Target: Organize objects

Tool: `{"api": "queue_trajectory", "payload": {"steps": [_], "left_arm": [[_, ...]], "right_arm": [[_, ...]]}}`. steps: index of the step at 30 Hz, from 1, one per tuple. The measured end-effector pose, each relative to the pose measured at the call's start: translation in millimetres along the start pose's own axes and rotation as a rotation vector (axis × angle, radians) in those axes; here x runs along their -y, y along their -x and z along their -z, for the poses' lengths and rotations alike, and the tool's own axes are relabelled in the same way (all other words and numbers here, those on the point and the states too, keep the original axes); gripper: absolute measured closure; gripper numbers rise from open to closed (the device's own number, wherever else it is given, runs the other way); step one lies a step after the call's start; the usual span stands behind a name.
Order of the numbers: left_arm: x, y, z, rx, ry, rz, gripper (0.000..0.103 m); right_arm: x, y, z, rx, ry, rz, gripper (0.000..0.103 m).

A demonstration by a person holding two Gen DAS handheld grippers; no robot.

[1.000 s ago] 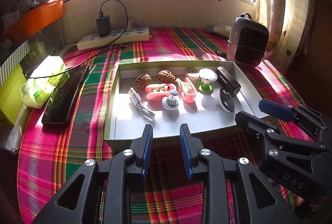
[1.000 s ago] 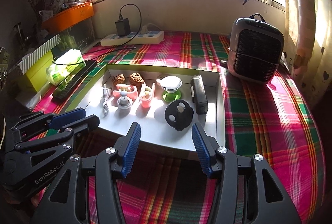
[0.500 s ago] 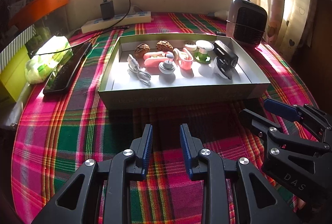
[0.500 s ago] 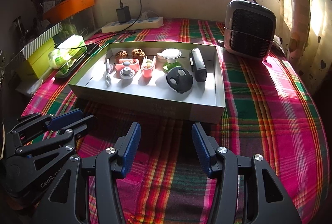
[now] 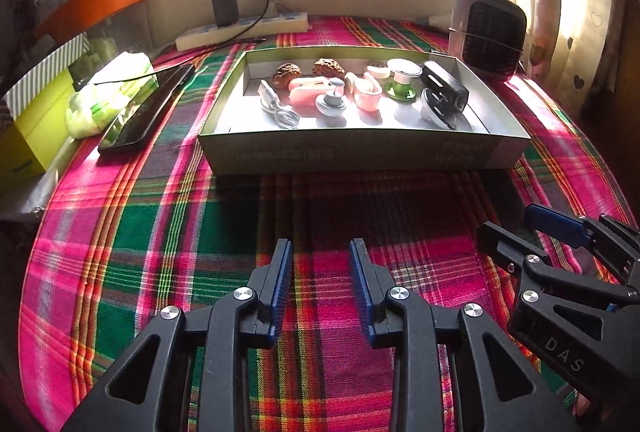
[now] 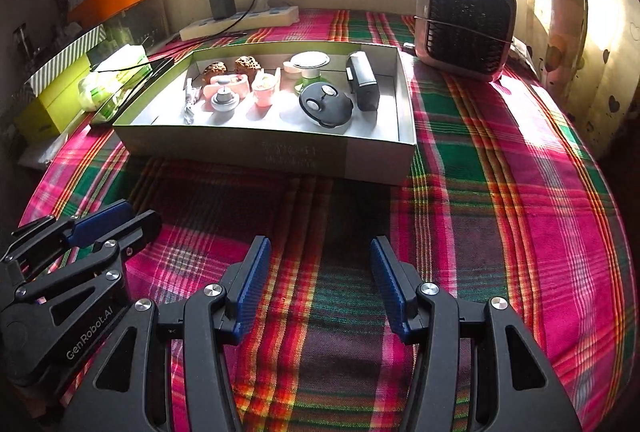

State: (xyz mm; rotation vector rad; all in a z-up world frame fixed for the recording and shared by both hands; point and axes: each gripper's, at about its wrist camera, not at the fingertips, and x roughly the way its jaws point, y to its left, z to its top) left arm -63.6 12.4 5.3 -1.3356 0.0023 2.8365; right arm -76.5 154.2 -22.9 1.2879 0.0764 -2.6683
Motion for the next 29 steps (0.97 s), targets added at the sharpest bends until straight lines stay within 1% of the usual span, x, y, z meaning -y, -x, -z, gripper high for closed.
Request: {"api": "queue_trajectory", "payload": {"steps": [2,12,29], "left_arm": [[1.3,0.7,1.2,0.002,0.008,-0.006,0.073],[2.8,0.7,2.3,0.002,0.009,-0.003,0.071],[2.9,0.8,2.2,0.001,0.009,-0.003,0.071]], "right_arm": [[1.2,1.3,0.9,0.001,-0.004,0.000,0.050],[0.6,1.2,2.3,-0.001,0.001,0.011,0.046],[0.2,0.8,2.2,-0.002,0.001,0.012,0.046]]}}
